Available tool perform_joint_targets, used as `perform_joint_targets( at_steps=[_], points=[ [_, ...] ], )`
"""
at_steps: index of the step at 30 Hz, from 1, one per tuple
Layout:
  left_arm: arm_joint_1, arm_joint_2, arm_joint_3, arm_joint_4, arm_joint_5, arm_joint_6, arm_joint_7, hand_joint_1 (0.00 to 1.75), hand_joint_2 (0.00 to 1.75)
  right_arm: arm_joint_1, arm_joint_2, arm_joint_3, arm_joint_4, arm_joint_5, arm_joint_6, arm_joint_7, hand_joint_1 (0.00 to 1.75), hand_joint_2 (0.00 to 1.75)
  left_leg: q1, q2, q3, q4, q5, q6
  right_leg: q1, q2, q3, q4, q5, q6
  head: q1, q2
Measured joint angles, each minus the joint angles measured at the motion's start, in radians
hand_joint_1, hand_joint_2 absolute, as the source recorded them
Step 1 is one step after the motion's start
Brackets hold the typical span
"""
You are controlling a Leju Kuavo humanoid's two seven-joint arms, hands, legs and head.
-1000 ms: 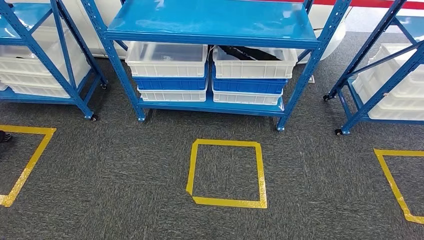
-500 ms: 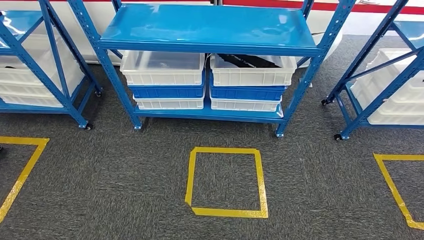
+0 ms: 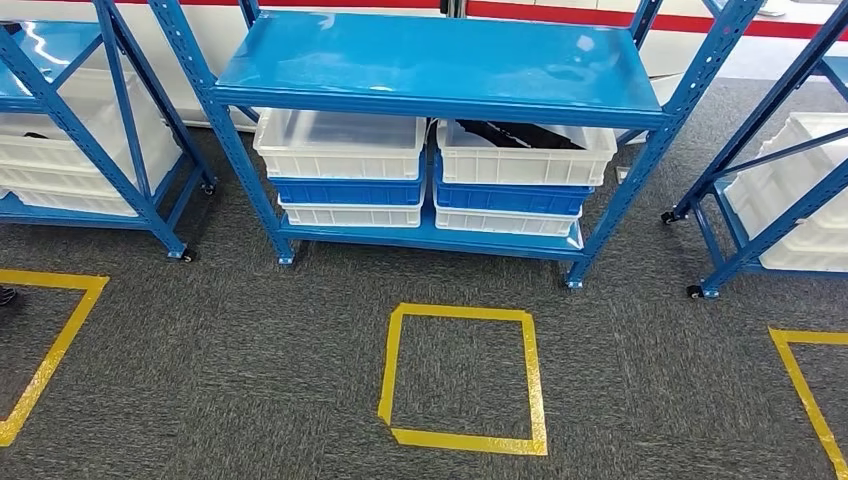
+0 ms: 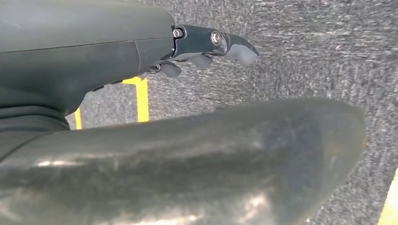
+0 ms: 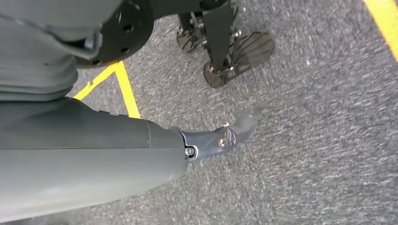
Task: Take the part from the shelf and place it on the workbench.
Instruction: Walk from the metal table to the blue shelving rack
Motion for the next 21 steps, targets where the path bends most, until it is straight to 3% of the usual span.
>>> perform_joint_targets(
  at_steps=[3, 5, 7, 8, 9, 11, 12, 14, 16, 18, 19, 21],
  points=[
    [0.001, 0.001, 0.0, 0.0, -0.001, 0.0, -0.001, 0.0, 0.0, 0.002, 0.002, 0.0, 0.0, 0.0, 0.0, 0.0, 0.0, 0.0, 0.001, 0.007, -0.008, 0.046, -0.027, -0.015, -0.014, 0.001, 0.034, -0.011, 0.008, -0.02, -0.003, 0.0],
    [-0.001, 0.002, 0.0, 0.0, -0.002, 0.0, -0.002, 0.0, 0.0, 0.001, 0.002, 0.0, 0.0, 0.0, 0.0, 0.0, 0.0, 0.0, 0.007, 0.011, -0.069, 0.153, -0.077, -0.026, -0.017, 0.001, 0.046, -0.013, 0.002, -0.029, -0.005, 0.0],
    [0.0, 0.002, 0.0, 0.0, -0.003, 0.0, -0.003, 0.0, 0.0, 0.0, 0.002, 0.0, 0.0, 0.001, 0.001, 0.0, 0.0, 0.0, 0.015, 0.012, -0.144, 0.256, -0.112, -0.035, -0.017, 0.002, 0.054, -0.012, -0.007, -0.03, -0.005, 0.0],
    [0.001, 0.002, 0.001, 0.0, -0.004, 0.0, -0.003, 0.0, 0.0, 0.002, 0.002, 0.0, 0.0, 0.001, 0.001, 0.0, 0.0, 0.0, 0.018, 0.013, -0.162, 0.266, -0.104, -0.039, -0.018, 0.003, 0.061, -0.012, -0.013, -0.028, -0.006, 0.0],
    [0.002, 0.003, 0.001, 0.0, -0.004, 0.001, -0.003, 0.0, 0.0, 0.003, 0.003, 0.0, 0.0, 0.002, 0.002, 0.0, 0.0, 0.0, 0.022, 0.014, -0.163, 0.241, -0.073, -0.043, -0.019, 0.004, 0.07, -0.012, -0.019, -0.024, -0.006, 0.0],
    [0.003, 0.005, 0.001, 0.0, -0.005, 0.001, -0.003, 0.0, 0.0, 0.006, 0.004, 0.0, 0.0, 0.002, 0.003, 0.0, 0.0, 0.0, 0.029, 0.016, -0.126, 0.124, 0.019, -0.05, -0.022, 0.006, 0.088, -0.012, -0.034, -0.013, -0.007, 0.0],
    [0.003, 0.005, 0.001, 0.001, -0.006, 0.001, -0.002, 0.0, 0.0, 0.005, 0.005, -0.001, 0.0, 0.002, 0.004, 0.0, 0.0, 0.0, 0.029, 0.017, -0.108, 0.071, 0.037, -0.05, -0.021, 0.006, 0.095, -0.011, -0.041, -0.007, -0.008, 0.0],
    [0.002, 0.005, 0.002, 0.002, -0.008, 0.001, -0.002, 0.0, 0.0, 0.001, 0.005, -0.001, 0.0, 0.002, 0.004, 0.0, 0.0, 0.0, 0.027, 0.019, -0.091, 0.024, 0.042, -0.037, -0.016, 0.006, 0.096, -0.007, -0.051, 0.009, -0.011, 0.0],
    [0.002, 0.005, 0.002, 0.002, -0.01, 0.001, -0.001, 0.0, 0.0, 0.0, 0.005, -0.001, 0.0, 0.002, 0.004, 0.0, 0.0, 0.0, 0.025, 0.02, -0.085, 0.02, 0.042, -0.015, -0.015, 0.004, 0.101, -0.005, -0.057, 0.021, -0.01, 0.0],
    [0.004, 0.005, 0.003, 0.002, -0.01, 0.001, -0.001, 0.0, 0.0, 0.0, 0.005, -0.001, 0.0, 0.002, 0.004, 0.0, 0.0, 0.0, 0.025, 0.019, -0.07, 0.016, 0.044, 0.001, -0.018, 0.004, 0.093, 0.028, -0.075, 0.024, -0.005, 0.0],
    [0.003, 0.005, 0.003, 0.002, -0.01, 0.001, -0.002, 0.0, 0.0, -0.001, 0.005, -0.001, 0.0, 0.002, 0.005, -0.001, 0.0, 0.0, 0.024, 0.018, -0.062, 0.014, 0.044, 0.006, -0.019, 0.004, 0.069, 0.073, -0.094, 0.022, -0.002, 0.0],
    [0.001, 0.006, 0.003, 0.002, -0.011, 0.002, -0.002, 0.0, 0.0, -0.003, 0.006, -0.001, 0.0, 0.002, 0.005, -0.001, 0.0, 0.0, 0.02, 0.017, -0.059, 0.014, 0.038, 0.014, -0.019, 0.004, -0.014, 0.214, -0.141, 0.016, 0.005, 0.0]
  ],
)
